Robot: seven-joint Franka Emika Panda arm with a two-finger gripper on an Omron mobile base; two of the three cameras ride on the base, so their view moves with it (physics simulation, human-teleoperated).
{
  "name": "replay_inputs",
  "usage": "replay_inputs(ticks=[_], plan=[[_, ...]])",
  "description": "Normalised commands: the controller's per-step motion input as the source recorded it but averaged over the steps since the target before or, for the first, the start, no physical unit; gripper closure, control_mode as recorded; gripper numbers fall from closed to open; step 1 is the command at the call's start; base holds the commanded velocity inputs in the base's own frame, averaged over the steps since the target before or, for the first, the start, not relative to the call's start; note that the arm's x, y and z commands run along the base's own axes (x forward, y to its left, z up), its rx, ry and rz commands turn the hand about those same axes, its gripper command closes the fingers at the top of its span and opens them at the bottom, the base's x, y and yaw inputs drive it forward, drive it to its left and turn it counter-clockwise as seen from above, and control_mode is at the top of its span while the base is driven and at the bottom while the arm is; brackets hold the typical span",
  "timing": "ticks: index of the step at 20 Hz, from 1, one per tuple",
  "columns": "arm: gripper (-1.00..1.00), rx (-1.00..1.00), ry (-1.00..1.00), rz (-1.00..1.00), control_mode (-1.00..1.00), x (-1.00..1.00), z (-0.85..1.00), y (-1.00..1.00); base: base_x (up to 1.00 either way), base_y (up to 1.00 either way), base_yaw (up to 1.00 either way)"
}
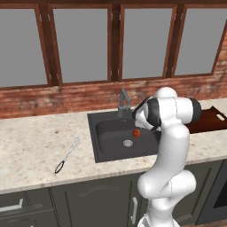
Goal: Pick up all produce items and place them in the sink. Turn on the sink faucet to wash them. Then turn the sink off and put them in the tray.
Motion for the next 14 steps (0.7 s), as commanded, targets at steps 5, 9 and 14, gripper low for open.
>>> replay_inputs(ticks=[5,9,14], plan=[[-1.00,0.00,0.00,0.00,-1.00,0.07,-0.11,0.07,0.00,0.00,0.00],[-1.00,0.00,0.00,0.00,-1.00,0.19,-0.06,0.13,0.00,0.00,0.00],[-1.00,0.00,0.01,0.00,-1.00,0.29,-0.03,0.14,0.00,0.00,0.00]])
